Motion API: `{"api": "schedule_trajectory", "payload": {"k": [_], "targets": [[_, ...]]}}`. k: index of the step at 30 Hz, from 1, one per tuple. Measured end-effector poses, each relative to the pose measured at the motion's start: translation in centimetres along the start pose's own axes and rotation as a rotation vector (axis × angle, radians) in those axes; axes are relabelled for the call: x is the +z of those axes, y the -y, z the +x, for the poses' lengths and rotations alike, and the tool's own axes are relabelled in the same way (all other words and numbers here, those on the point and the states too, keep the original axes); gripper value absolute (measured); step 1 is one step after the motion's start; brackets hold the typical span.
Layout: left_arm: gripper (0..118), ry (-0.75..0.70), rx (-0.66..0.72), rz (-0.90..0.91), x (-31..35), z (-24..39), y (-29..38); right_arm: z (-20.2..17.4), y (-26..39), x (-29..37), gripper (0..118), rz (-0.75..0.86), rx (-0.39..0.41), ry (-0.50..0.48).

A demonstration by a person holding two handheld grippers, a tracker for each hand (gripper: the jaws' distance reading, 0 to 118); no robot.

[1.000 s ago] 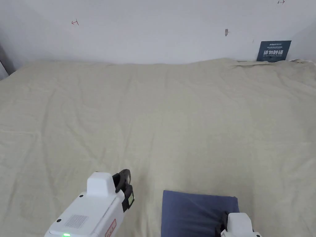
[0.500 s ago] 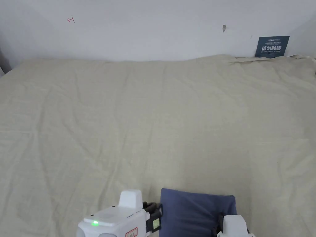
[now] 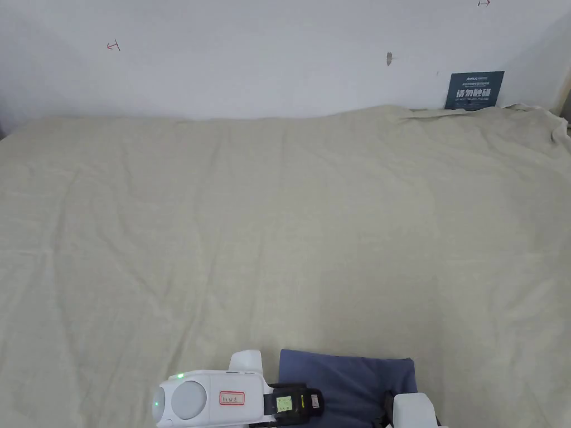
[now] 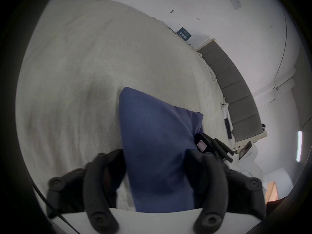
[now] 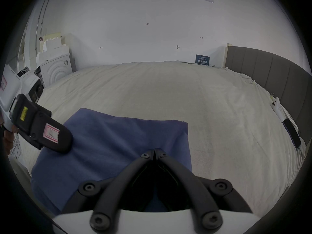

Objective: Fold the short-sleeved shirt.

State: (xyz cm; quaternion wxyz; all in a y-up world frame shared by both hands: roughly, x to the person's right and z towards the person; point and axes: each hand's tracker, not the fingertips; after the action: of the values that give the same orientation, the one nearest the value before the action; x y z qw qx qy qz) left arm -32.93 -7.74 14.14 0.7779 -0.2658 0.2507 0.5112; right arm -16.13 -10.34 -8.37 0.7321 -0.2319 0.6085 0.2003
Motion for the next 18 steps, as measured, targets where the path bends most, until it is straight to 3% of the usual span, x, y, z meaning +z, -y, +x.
{"api": "schedule_trajectory", "payload": {"k": [2,8,14,18], "targets": [[49,-0.004,0.014,-0.027,-0.4,-0.4,-0.5,0.0,0.0,0.0,1,-0.002,-0.003,-0.001],[29,0.004,0.06,-0.063,-0.6,-1.2,-0.6,0.2,-0.2,0.0,1,-0.01,-0.002,-0.012],[19,-0.014,0.02,-0.006,-0.1,-0.3,0.2,1.0,-2.1,1.2,1,-0.024,-0.005,-0.046],[19,-0.005,-0.041,0.011,1.1,0.3,-0.4,1.9,-5.2,4.5,1,0.104,0.0,-0.05]]}}
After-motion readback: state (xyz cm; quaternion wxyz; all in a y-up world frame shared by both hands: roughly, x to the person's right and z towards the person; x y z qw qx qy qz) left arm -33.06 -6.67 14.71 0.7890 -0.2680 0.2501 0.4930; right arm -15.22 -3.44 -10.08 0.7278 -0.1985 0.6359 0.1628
